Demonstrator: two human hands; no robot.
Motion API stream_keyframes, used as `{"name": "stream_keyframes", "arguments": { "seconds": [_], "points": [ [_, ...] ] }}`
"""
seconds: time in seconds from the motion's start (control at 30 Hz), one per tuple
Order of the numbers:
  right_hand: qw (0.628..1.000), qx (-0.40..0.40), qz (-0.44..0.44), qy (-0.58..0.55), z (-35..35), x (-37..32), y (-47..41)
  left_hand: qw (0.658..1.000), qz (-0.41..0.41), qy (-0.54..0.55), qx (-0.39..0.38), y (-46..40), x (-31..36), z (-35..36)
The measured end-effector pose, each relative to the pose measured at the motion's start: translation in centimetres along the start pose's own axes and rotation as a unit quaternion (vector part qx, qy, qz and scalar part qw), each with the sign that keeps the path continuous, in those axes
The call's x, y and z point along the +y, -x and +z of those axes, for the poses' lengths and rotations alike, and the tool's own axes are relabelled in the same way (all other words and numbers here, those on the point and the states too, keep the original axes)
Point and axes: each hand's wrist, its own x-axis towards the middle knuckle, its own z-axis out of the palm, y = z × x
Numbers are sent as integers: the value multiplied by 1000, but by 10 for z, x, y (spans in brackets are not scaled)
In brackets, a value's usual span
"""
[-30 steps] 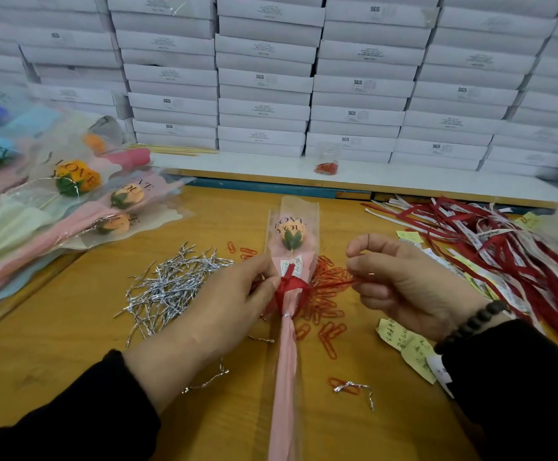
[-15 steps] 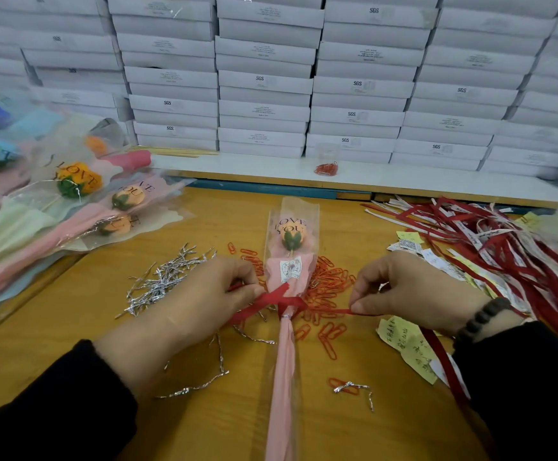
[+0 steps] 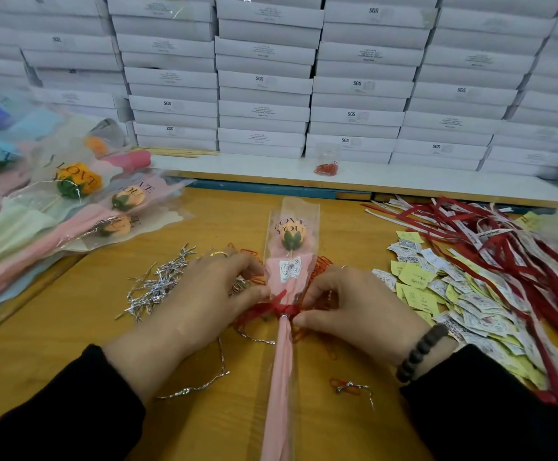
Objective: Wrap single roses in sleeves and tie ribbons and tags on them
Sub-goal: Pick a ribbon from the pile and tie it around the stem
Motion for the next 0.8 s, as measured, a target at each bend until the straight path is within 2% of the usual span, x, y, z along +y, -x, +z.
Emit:
{"name": "stream_keyframes", "arguments": {
  "seconds": [0.2, 0.37, 0.63, 0.8],
  "points": [
    [999, -5, -22, 36, 10, -1, 0, 998, 46, -20, -41, 1, 2, 5],
    [999, 18, -32, 33, 13, 1, 0, 995, 68, -62, -45, 0, 2, 9],
    [1000, 21, -20, 8, 6, 6, -1, 998, 46, -20, -30, -2, -2, 4],
    [1000, 17, -21, 12, 5, 7, -1, 998, 29, -15, -52, -2, -3, -2]
  ]
}}
